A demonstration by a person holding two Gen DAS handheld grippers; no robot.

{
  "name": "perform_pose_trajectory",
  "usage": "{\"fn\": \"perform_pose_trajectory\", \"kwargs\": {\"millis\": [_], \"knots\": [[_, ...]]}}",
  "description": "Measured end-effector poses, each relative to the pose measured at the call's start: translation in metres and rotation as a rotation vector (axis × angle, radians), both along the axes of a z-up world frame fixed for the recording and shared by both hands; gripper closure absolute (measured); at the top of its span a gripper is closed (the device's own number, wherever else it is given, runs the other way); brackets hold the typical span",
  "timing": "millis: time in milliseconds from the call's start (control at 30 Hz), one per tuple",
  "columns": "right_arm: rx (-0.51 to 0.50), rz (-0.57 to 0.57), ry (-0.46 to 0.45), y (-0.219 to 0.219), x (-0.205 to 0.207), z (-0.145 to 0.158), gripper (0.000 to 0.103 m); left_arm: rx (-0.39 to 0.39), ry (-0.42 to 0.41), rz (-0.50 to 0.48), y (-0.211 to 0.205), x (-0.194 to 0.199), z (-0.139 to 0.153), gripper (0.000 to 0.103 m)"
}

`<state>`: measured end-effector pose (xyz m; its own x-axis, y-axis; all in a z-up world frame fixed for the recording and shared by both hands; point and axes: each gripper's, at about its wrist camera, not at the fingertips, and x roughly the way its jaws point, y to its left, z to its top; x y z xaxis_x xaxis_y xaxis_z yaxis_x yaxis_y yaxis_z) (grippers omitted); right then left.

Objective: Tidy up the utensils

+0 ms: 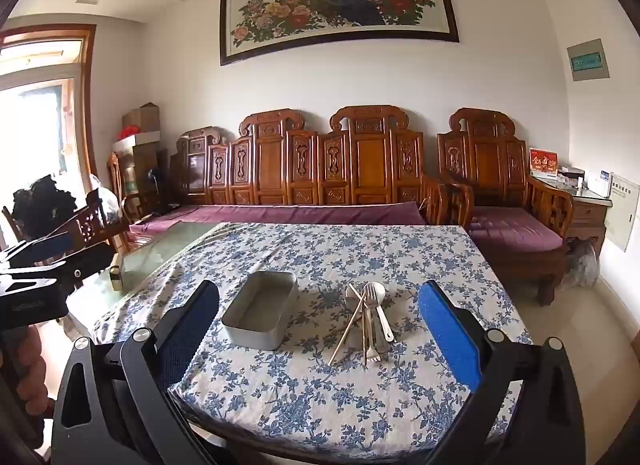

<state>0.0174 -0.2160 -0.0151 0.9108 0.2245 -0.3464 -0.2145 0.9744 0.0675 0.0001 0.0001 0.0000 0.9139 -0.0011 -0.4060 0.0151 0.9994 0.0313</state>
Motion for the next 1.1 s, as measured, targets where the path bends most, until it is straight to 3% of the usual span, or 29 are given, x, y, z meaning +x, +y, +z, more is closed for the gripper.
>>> {"fn": "perform_pose_trajectory", "kwargs": {"millis": [1100], "knots": [[0.004, 0.002, 0.002, -0.0006, 0.0004, -0.0006, 0.002, 0.005, -0.005, -0.001, -0.0002, -0.0001, -0.0007, 0.006]]}}
